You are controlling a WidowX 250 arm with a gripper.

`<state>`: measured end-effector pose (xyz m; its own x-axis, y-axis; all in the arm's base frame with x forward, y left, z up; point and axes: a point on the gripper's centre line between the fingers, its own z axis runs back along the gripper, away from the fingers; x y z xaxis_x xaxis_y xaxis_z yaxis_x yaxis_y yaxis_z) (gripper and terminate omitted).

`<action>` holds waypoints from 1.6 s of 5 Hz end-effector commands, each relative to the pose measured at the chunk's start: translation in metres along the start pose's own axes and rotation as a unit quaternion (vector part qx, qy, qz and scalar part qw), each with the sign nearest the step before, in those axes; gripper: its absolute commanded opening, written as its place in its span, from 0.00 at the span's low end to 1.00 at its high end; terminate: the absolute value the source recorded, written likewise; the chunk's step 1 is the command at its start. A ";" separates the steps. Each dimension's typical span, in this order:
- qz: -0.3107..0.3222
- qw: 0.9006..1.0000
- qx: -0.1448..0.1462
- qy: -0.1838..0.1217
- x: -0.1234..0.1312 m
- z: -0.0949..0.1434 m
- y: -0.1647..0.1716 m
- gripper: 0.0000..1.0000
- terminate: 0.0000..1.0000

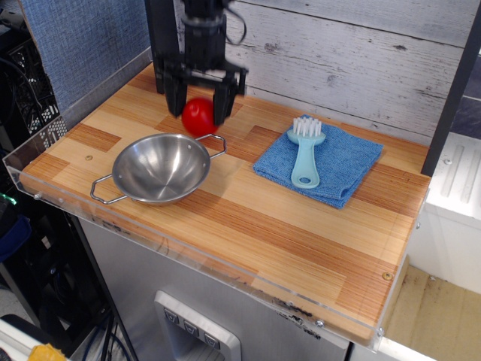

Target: Place the red object inside the silver pot.

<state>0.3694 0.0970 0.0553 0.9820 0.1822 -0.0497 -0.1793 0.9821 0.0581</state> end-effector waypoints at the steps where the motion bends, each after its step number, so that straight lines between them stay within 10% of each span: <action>1: 0.000 0.997 -0.012 -0.082 -0.021 0.058 -0.001 0.00 0.00; 5: -0.022 0.999 0.039 0.014 -0.060 -0.010 -0.004 0.00 0.00; 8: -0.019 0.999 0.030 -0.005 -0.064 0.004 0.004 0.00 0.00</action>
<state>0.3039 0.0824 0.0407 0.9844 0.1373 -0.1099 -0.1260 0.9866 0.1035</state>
